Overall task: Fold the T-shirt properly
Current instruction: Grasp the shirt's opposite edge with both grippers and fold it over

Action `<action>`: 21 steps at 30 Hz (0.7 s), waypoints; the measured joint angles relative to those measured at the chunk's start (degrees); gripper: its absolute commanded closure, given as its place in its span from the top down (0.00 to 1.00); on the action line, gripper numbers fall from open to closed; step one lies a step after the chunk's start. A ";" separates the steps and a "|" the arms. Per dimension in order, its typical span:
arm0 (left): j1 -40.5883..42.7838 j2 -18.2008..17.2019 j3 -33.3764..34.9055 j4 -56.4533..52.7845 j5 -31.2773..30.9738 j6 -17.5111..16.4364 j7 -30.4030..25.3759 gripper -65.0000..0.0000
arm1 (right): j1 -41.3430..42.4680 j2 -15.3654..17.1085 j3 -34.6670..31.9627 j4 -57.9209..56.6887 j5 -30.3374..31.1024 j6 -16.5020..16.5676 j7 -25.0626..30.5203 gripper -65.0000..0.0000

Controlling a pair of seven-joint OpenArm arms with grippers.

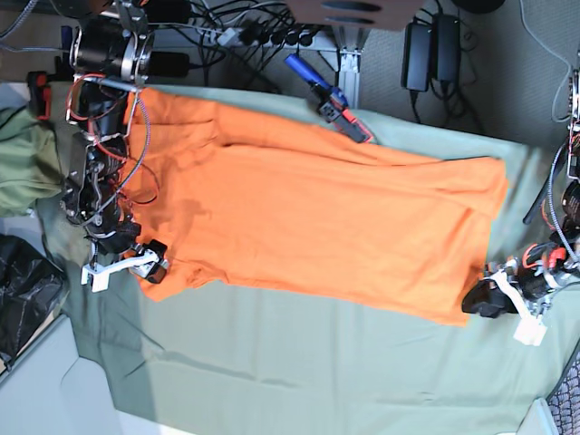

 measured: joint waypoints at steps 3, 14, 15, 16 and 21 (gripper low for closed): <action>-0.61 1.36 2.25 -1.07 1.86 0.00 -1.11 0.55 | 0.00 0.00 0.00 0.00 0.04 0.00 -0.28 0.57; -0.76 3.15 3.76 -1.09 2.16 -0.02 -1.68 0.34 | 0.00 0.02 0.00 0.00 0.11 0.00 -0.35 0.57; -0.76 3.15 3.80 -1.09 2.89 -0.02 -1.68 0.26 | 0.00 0.02 0.00 0.00 0.13 0.00 -0.35 0.56; -0.74 3.15 3.80 -1.09 3.52 -0.02 -1.68 0.20 | 0.00 0.02 0.00 0.00 0.22 0.00 -0.35 0.56; -0.74 3.13 3.87 -1.11 4.94 -0.04 -3.15 0.00 | -0.09 0.02 0.00 0.00 0.24 0.02 -0.87 0.10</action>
